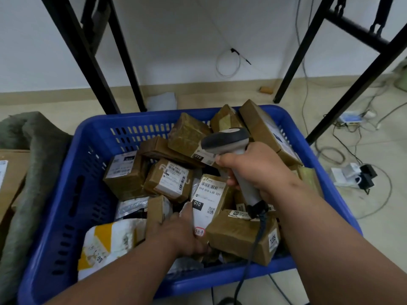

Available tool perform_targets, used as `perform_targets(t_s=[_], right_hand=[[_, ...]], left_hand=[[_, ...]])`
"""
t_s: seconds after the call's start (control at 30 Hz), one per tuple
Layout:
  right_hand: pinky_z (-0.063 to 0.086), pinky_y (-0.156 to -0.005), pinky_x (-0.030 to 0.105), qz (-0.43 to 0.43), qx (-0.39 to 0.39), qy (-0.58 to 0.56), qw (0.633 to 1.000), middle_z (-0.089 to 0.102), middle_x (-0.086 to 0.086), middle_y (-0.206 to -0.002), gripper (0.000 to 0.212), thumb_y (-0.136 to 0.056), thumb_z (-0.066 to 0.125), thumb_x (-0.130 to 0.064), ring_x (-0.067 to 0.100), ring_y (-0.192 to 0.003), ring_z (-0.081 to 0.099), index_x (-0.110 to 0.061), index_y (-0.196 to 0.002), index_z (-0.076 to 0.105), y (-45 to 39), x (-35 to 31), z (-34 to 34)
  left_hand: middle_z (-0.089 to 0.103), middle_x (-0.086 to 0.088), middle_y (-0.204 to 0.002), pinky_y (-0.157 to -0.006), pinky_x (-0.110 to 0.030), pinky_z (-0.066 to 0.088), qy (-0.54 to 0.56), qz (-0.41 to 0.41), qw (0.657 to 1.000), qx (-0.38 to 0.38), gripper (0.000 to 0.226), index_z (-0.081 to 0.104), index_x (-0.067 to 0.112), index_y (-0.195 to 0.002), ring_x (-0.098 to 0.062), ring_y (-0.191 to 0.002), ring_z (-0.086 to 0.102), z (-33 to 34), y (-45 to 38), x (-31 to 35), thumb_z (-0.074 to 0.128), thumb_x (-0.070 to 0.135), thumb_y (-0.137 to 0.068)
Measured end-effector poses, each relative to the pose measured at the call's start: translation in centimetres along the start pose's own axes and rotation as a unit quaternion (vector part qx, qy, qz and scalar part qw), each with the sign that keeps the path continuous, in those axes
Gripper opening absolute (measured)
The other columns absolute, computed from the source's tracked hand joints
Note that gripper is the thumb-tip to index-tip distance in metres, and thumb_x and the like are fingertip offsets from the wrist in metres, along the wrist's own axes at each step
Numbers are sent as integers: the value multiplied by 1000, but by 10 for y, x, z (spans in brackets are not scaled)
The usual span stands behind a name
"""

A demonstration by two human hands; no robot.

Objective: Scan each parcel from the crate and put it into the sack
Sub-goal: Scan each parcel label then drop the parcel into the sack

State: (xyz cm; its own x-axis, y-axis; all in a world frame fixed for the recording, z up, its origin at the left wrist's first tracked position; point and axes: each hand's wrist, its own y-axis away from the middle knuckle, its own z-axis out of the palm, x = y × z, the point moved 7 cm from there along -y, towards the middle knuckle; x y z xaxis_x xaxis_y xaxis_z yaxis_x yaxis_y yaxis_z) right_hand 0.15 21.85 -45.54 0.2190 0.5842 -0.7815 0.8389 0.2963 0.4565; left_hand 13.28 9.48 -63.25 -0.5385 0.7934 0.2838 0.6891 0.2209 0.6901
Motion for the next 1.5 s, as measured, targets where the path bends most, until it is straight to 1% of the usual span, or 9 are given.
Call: perform_targets(t_s=[0.13,0.47,0.6,0.83,1.03,1.13,1.27,1.37,1.5], right_hand=[[54,-49,24,-12,-11,-2,1000,68,5,-71,23,-82,75,-30,8,-46,64,-12,-92,66,0,-6,3],[59,-54,31,-26,29,-58,998,70,-1,-57,20,-80,77,-30,13,-50,68,-14,-87,67,16,-23,2],[62,-60,33,-43,37,-149,987,74,3,-72,14,-82,75,-25,13,-57,72,-19,-92,67,32,-32,13],[57,-54,29,-82,-31,-324,942,77,2,-76,20,-83,72,-20,19,-68,75,-15,-102,67,70,-62,71],[56,-55,30,-124,-32,-310,942,78,5,-82,24,-79,72,-22,22,-73,75,-14,-101,70,81,-86,101],[57,-56,31,-140,-44,-322,935,78,6,-85,20,-79,72,-20,24,-77,76,-16,-99,71,85,-97,110],[57,-61,32,-163,-65,-312,934,78,5,-91,38,-69,74,-25,22,-84,75,-18,-106,70,92,-113,126],[58,-67,40,-163,-94,-302,934,78,5,-93,40,-64,77,-28,22,-85,75,-21,-103,71,98,-122,138],[59,-68,40,-176,-64,-275,943,76,5,-81,13,-82,71,-12,20,-74,74,-16,-95,71,103,-134,143]], left_hand=[[33,-6,-149,-110,-48,34,33,3,999,29,133,-17,44,-148,-26,-135,38,-1,3,6,64,73,-46],[28,-10,-151,-109,-43,37,38,25,982,185,132,-2,19,-156,-32,-137,32,-123,63,-7,68,64,-53],[24,-8,-152,-113,-44,33,60,28,965,253,133,-3,15,-156,-31,-139,27,-165,106,-28,71,67,-59],[40,2,-122,-104,-43,42,227,54,917,323,100,40,28,-135,-21,-121,41,-188,167,-50,83,62,-51],[55,3,-121,-78,-34,58,487,135,821,266,68,50,31,-118,-15,-104,62,-186,185,-73,86,43,-62],[66,6,-101,-55,-28,52,621,143,744,200,10,61,33,-95,-11,-81,69,-195,188,-97,67,26,-90],[68,5,-90,-62,-32,48,615,184,756,130,22,56,30,-80,-10,-83,66,-202,195,-121,78,30,-75],[72,4,-98,-62,-33,49,621,173,754,130,61,51,23,-95,-14,-90,68,-203,199,-142,87,37,-48],[72,4,-107,-59,-31,55,639,145,734,181,93,46,29,-126,-14,-92,72,-209,209,-163,88,23,-43]])
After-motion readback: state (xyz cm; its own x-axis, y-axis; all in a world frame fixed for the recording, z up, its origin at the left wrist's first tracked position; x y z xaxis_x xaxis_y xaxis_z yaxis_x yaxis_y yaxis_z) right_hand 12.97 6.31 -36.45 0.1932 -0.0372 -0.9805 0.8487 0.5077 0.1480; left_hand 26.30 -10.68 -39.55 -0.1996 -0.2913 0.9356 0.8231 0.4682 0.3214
